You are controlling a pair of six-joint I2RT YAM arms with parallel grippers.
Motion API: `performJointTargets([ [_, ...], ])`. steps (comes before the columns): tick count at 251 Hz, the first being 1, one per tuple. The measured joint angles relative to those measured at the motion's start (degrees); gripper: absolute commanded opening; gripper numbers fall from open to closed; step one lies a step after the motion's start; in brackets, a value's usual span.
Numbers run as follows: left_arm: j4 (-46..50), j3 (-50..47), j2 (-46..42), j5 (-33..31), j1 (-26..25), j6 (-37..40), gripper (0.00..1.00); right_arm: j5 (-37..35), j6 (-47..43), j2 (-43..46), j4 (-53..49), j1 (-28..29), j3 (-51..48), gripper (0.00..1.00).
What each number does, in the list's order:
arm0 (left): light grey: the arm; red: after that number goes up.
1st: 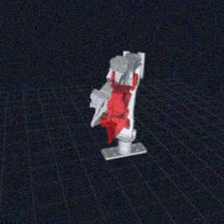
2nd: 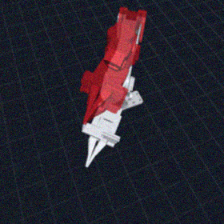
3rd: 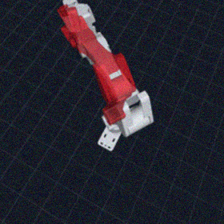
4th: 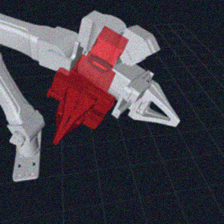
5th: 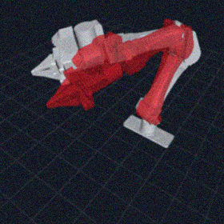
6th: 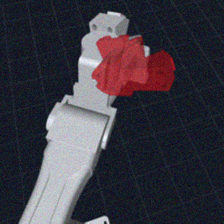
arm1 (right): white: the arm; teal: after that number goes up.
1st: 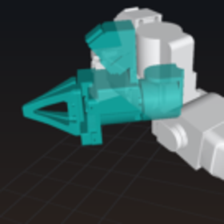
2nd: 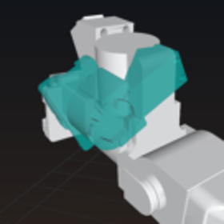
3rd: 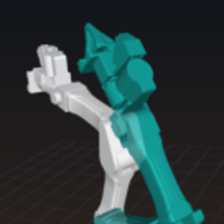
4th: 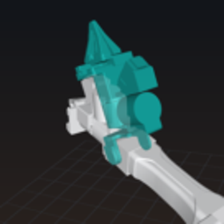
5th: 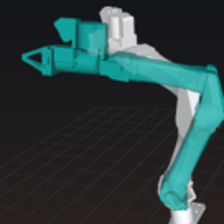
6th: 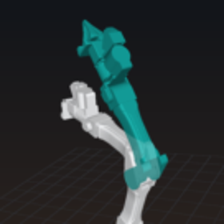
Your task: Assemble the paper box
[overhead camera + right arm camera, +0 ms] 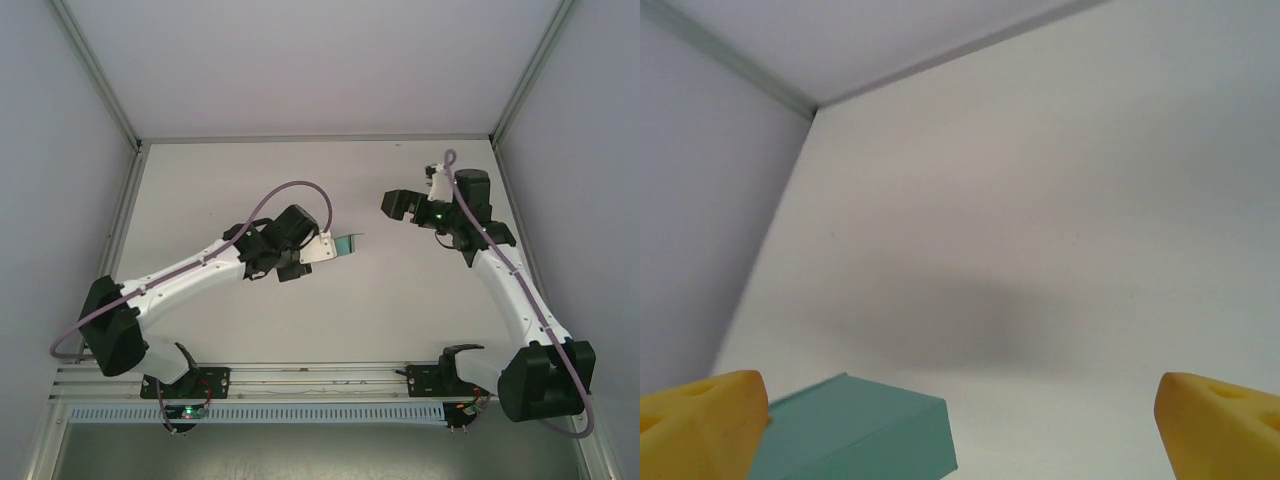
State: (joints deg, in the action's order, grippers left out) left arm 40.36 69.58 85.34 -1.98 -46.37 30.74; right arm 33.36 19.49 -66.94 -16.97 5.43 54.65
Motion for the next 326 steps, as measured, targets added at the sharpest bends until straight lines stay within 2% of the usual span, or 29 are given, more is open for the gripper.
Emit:
performJointTargets([
  [8,1.81,0.85,1.44,0.5,0.11,-0.37,0.39,-0.07,-3.41,-0.5,-0.17,0.85,0.42,1.0],
  [64,10.82,5.42,11.76,5.07,2.82,-2.8,0.43,1.33,-19.1,-5.6,-2.6,6.01,2.43,0.79],
  [75,11.69,6.12,12.87,6.36,3.8,-3.06,0.52,1.81,-21.05,-6.62,-3.65,7.04,2.73,0.78],
  [89,12.7,7.21,13.94,7.91,5.33,-3.43,0.53,2.29,-24.02,-7.8,-5.11,8.35,3.06,0.77],
  [101,13.14,8.2,14.56,9.07,6.45,-3.74,0.62,2.29,-26.03,-8.85,-6.73,9.51,3.61,0.77],
  [124,13.29,9.55,15.37,10.82,8.0,-4.04,0.68,2.29,-29.05,-11.56,-9.09,11.3,5.2,0.76],
  [201,13.33,9.94,16.9,13.97,8.94,-3.93,0.65,2.25,-35.19,-20.65,-11.63,14.84,11.32,0.73],
  [223,13.27,9.88,16.9,14.56,8.94,-3.78,0.6,2.01,-37.59,-23.06,-11.87,16.24,13.7,0.67],
  [260,13.25,9.79,16.9,15.28,8.98,-3.5,0.57,2.03,-40.11,-27.04,-13.05,16.85,17.31,0.6],
  [276,13.25,9.79,16.9,15.32,8.98,-3.34,0.56,2.03,-41.35,-28.55,-14.49,16.87,18.49,0.54],
  [326,13.05,9.7,16.9,15.32,9.18,-3.32,0.53,1.95,-44.48,-30.27,-19.67,17.35,19.43,0.53],
])
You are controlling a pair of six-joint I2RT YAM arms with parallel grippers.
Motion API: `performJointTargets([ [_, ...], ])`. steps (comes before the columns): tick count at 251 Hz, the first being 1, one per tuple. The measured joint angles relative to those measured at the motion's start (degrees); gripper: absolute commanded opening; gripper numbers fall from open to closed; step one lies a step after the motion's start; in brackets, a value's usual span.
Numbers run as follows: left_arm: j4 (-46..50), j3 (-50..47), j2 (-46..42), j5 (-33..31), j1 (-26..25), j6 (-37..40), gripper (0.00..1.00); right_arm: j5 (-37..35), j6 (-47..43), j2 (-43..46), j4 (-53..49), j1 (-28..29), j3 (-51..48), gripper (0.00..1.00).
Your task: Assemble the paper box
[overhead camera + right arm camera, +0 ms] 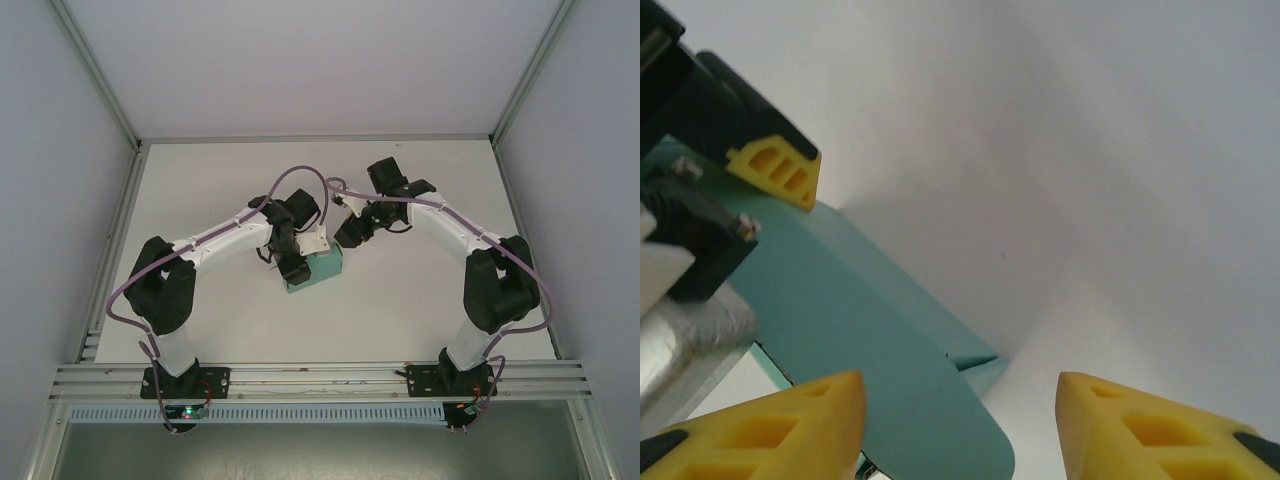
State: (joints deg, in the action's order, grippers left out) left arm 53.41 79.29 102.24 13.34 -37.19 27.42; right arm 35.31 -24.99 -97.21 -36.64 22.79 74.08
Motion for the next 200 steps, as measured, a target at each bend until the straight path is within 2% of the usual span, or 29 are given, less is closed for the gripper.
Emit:
performJointTargets([
  [41,-0.24,-0.2,-0.02,0.48,0.22,0.42,0.53,-0.17,-0.37,0.59,0.17,0.0,-0.55,0.55],
  [58,-0.46,-0.55,-0.09,1.09,0.26,0.68,0.53,-0.24,-0.85,1.44,0.22,0.0,-1.18,0.61],
  [114,-0.63,-0.81,-0.09,2.56,0.66,1.29,0.54,-0.33,-5.68,4.2,-0.72,0.0,-1.95,0.7],
  [137,-0.68,-0.85,-0.09,2.95,0.76,1.57,0.54,-0.37,-8.61,5.05,-2.45,0.0,-2.25,0.7],
  [200,-0.68,-0.85,-0.09,3.58,0.9,2.16,0.55,-0.59,-12.81,4.52,-4.83,0.0,-2.25,0.54],
])
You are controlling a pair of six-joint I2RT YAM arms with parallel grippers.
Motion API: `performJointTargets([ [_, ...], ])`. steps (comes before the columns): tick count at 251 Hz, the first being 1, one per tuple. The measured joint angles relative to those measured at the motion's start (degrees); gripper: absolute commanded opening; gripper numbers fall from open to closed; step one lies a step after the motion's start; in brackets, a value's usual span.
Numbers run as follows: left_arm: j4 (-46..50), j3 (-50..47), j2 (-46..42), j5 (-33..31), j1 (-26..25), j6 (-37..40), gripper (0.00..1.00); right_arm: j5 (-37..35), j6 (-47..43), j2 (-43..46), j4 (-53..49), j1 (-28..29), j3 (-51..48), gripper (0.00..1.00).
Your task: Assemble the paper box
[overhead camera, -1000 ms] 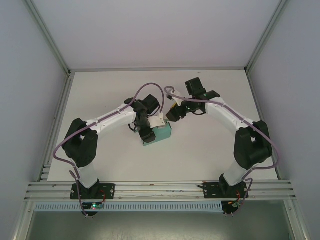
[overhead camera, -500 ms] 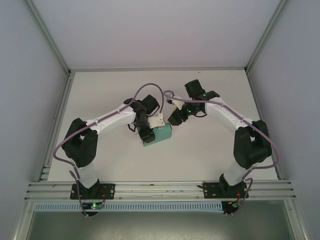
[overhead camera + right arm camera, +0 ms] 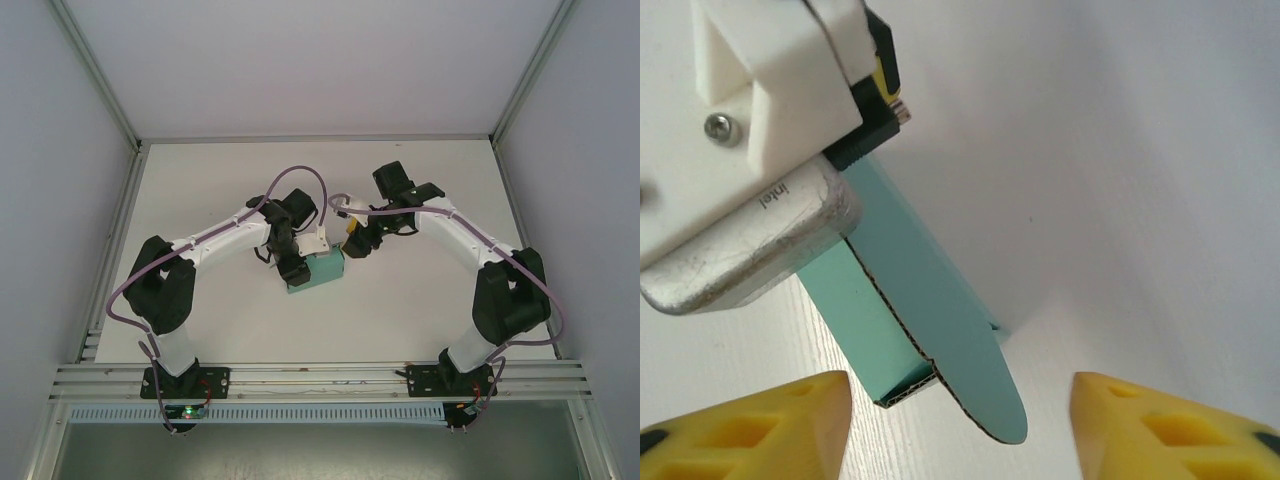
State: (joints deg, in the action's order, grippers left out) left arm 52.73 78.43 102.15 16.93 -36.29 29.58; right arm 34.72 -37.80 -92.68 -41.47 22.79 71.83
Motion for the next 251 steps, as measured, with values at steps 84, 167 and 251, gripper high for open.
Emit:
performJointTargets([
  [84,0.02,0.0,0.0,0.24,0.0,0.13,0.55,-0.9,2.23,-2.36,1.68,0.74,-0.04,0.0],
  [167,-0.63,-0.11,0.0,-0.46,0.0,-1.16,0.53,-5.42,26.16,3.93,8.48,3.69,-6.8,0.0],
  [251,-1.92,-0.11,0.0,-0.63,0.0,-1.99,0.53,-10.67,50.56,10.27,15.39,6.14,-13.18,0.0],
])
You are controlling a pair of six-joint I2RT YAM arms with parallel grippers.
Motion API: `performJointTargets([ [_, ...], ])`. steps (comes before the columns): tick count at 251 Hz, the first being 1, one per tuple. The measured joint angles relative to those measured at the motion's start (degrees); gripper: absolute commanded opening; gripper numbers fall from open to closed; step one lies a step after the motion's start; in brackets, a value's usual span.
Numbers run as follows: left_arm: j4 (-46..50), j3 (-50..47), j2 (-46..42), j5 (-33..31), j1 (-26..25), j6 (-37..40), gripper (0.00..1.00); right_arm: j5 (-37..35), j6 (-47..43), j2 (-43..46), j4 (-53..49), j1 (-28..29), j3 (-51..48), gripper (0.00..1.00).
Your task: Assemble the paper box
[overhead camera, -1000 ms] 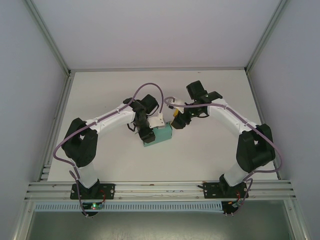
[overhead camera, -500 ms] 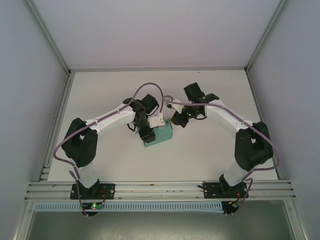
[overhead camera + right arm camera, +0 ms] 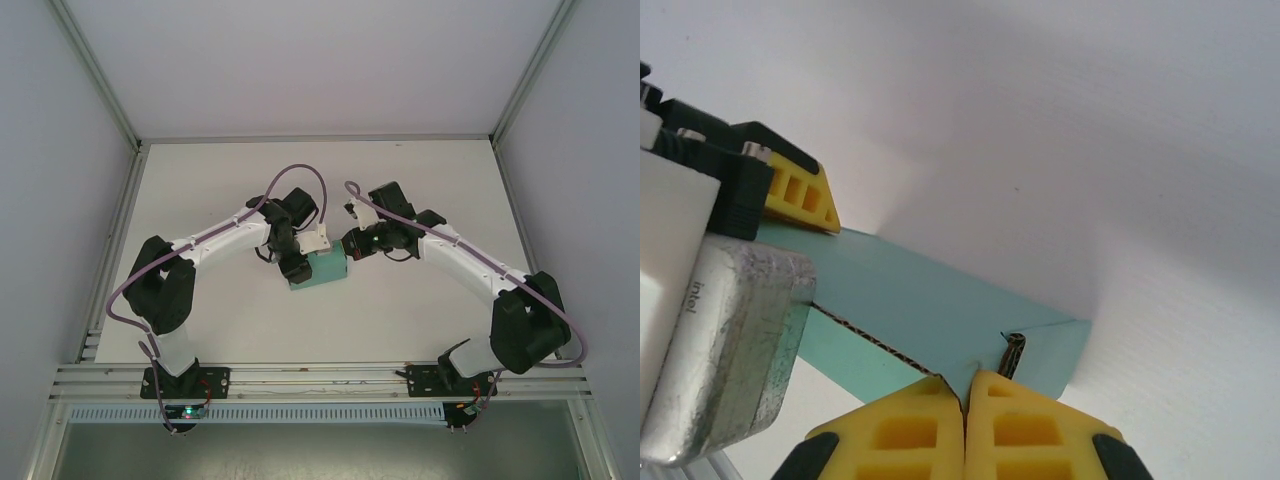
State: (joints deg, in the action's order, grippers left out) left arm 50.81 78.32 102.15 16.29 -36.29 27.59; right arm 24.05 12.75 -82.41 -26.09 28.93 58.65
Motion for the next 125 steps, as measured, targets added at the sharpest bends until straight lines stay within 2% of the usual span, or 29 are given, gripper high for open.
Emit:
performJointTargets([
  [36,-0.09,0.0,0.0,-0.09,0.0,-0.72,0.53,-3.08,3.23,0.39,4.11,1.36,-2.71,0.0],
  [125,-0.15,-0.02,0.0,-0.24,0.0,-1.9,0.54,-13.79,0.9,6.38,18.82,6.6,-13.81,0.0],
])
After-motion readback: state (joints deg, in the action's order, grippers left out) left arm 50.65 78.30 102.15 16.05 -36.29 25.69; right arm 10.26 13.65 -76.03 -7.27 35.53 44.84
